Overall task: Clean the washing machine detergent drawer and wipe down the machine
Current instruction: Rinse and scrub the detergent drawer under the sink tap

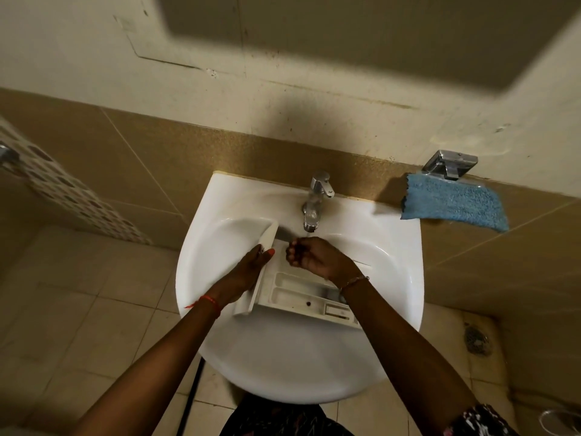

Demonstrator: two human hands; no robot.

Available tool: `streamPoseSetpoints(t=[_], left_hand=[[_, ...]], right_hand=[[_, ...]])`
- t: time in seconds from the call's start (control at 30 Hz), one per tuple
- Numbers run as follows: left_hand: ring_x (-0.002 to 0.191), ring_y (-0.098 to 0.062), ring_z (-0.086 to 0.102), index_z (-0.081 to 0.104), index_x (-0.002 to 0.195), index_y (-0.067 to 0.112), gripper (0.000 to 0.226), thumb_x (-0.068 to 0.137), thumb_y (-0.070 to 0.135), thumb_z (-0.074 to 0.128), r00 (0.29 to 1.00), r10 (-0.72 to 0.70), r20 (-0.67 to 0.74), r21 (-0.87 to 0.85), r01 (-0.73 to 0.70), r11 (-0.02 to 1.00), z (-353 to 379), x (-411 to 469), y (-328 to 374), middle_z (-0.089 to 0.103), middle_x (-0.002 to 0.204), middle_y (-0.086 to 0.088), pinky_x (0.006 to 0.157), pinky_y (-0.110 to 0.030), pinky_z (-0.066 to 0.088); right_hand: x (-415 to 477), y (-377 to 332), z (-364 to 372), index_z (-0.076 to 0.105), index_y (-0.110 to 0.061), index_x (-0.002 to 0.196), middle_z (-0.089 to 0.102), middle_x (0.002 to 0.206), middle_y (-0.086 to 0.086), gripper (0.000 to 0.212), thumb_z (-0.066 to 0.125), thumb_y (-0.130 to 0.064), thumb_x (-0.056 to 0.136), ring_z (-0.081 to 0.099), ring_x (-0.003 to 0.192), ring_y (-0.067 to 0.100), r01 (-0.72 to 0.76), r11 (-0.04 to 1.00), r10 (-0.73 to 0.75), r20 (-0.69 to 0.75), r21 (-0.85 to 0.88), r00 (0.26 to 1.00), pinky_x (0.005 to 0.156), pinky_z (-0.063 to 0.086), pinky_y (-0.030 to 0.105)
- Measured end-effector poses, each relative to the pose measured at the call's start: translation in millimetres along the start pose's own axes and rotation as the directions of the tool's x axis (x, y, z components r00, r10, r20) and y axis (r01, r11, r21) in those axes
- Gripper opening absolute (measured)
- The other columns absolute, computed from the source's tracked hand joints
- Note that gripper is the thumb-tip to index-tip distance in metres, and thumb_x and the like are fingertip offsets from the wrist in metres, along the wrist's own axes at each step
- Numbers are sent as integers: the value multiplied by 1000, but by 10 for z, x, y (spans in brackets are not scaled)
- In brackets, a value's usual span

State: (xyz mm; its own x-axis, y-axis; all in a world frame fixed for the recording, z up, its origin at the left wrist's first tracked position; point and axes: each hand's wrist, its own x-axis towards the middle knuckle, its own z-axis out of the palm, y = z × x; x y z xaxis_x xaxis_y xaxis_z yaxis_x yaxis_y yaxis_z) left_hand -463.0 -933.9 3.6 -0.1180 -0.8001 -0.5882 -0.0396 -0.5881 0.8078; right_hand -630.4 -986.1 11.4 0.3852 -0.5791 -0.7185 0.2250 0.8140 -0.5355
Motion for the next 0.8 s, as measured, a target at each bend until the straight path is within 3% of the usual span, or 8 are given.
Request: streamPoseSetpoints(t=[0.07, 0.13, 0.2, 0.27, 0.4, 0.57, 0.67, 0.8], left_hand=[[130, -26, 42, 32, 143, 21, 117, 48, 84, 61, 1000, 14, 8, 12, -15, 1000, -18, 65, -79, 43, 143, -5, 111, -48, 32], [131, -27, 41, 30, 144, 23, 113, 52, 82, 59, 1000, 9, 18, 26, -10, 1000, -41, 108, -137, 41, 145, -7, 110, -50, 32], [130, -27, 42, 31, 144, 22, 105, 58, 76, 59, 1000, 11, 5, 5, -11, 1000, -35, 78, -100, 42, 144, -7, 110, -50, 33], [129, -29, 42, 31, 144, 21, 106, 58, 76, 60, 1000, 6, 4, -5, -6, 1000, -30, 70, -90, 42, 144, -8, 109, -51, 34], [128, -32, 43, 31, 143, 19, 102, 63, 74, 61, 1000, 9, 5, -15, -9, 1000, -51, 100, -107, 41, 143, -11, 108, -52, 36], [130, -31, 40, 30, 144, 17, 90, 74, 67, 56, 1000, -1, 5, -26, 2, 1000, -18, 70, -89, 39, 145, -11, 109, -53, 32], [130, -26, 39, 28, 144, 15, 66, 90, 48, 45, 1000, -5, -15, -23, 4, 1000, 48, 26, -24, 37, 145, -4, 111, -46, 31], [129, -22, 38, 30, 143, 12, 59, 93, 41, 44, 1000, -4, -15, -34, 3, 999, 63, 20, -17, 38, 144, -4, 111, -39, 30]], right_hand=[[-26, 180, 41, 59, -4, 68, 63, 55, 7, 36, 38, -9, 98, 61, 47, 15, 65, 937, -80, -30, -343, 996, 53, 52, 25], [-77, 346, 109, 64, 5, 74, 68, 66, 13, 35, 42, -9, 97, 64, 52, 11, 187, 821, -243, -33, -539, 969, 60, 55, 21], [-124, 493, 121, 67, 12, 80, 68, 77, 19, 33, 45, -8, 96, 64, 58, 10, 290, 638, -405, 9, -713, 914, 65, 51, 12], [-180, 656, 57, 68, 11, 83, 68, 83, 22, 33, 48, -13, 96, 63, 67, 20, 311, 411, -484, 84, -857, 871, 64, 44, 16], [-385, 852, -246, 68, -2, 96, 69, 91, 15, 33, 45, -26, 98, 64, 77, 24, 238, 185, -499, 117, -954, 859, 58, 37, 13], [-570, 841, -448, 66, -11, 82, 69, 82, 8, 54, 28, -46, 98, 66, 79, 25, -26, -142, -602, 65, -990, 796, 69, 44, 30], [-513, 852, -226, 63, -7, 80, 63, 75, 9, 53, 28, -42, 100, 62, 73, 21, -35, -93, -601, 28, -995, 798, 66, 36, 25], [-341, 831, 127, 62, 1, 97, 66, 87, 16, 36, 37, -24, 100, 64, 81, 27, 162, 4, -503, 138, -987, 853, 68, 43, 25]])
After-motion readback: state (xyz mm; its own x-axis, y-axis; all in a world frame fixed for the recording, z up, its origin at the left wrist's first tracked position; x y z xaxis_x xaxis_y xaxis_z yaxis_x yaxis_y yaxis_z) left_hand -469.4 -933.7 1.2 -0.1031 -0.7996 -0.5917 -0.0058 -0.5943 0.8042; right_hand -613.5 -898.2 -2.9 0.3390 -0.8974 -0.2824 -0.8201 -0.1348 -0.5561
